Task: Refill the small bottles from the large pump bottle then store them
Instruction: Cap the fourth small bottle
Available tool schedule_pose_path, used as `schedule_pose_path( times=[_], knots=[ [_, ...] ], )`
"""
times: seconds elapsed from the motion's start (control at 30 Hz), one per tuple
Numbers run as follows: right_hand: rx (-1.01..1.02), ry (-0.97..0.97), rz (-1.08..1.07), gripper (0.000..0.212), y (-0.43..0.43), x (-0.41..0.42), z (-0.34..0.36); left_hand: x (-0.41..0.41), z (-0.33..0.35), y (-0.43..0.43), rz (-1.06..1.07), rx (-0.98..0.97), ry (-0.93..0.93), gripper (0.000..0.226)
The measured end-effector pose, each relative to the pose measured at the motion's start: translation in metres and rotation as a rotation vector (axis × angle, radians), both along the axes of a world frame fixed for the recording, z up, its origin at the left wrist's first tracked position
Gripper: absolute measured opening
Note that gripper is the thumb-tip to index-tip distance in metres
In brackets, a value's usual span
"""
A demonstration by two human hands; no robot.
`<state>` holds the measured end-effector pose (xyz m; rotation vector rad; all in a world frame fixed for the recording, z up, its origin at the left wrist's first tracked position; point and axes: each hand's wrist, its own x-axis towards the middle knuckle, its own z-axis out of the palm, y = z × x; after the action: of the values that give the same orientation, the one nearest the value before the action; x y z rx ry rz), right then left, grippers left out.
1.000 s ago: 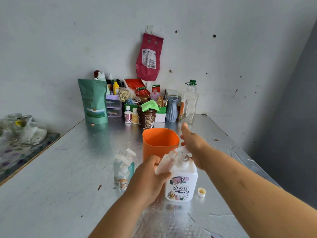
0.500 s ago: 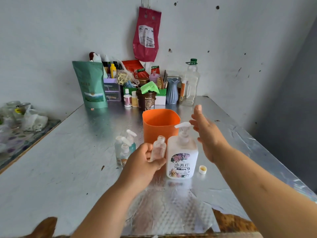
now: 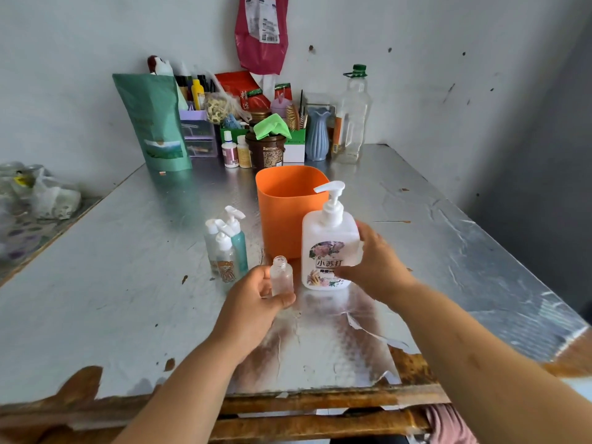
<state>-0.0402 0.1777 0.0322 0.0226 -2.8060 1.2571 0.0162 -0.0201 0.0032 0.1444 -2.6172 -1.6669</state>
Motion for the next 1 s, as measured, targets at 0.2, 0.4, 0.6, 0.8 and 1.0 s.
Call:
schedule_pose_path(
  times=[0.2,0.4,0.6,0.8,1.0],
  knots=[
    [0.337,-0.16,-0.13,0.064,0.022,0.011,-0.016,0.001,-0.01,-0.003,-0.007,-0.044,0.039,0.061],
    [0.303,-0.164,-0.14,0.032,0.029,0.015,-0.028,0.005,-0.017,-0.005,-0.047,-0.058,0.065,0.044],
    [0.124,-0.178,0.006,0.022,0.012,0.035,-0.015,0.004,-0.023,-0.009,-0.04,-0.007,0.08,0.037],
    [0.009,-0.142,0.208,0.02,-0.018,0.05,-0.002,0.003,-0.03,-0.012,-0.027,0.004,0.094,0.046],
    [-0.082,-0.08,0.185,0.024,-0.033,0.046,0.005,0.0,-0.034,-0.017,-0.012,0.004,0.123,0.034]
  ],
)
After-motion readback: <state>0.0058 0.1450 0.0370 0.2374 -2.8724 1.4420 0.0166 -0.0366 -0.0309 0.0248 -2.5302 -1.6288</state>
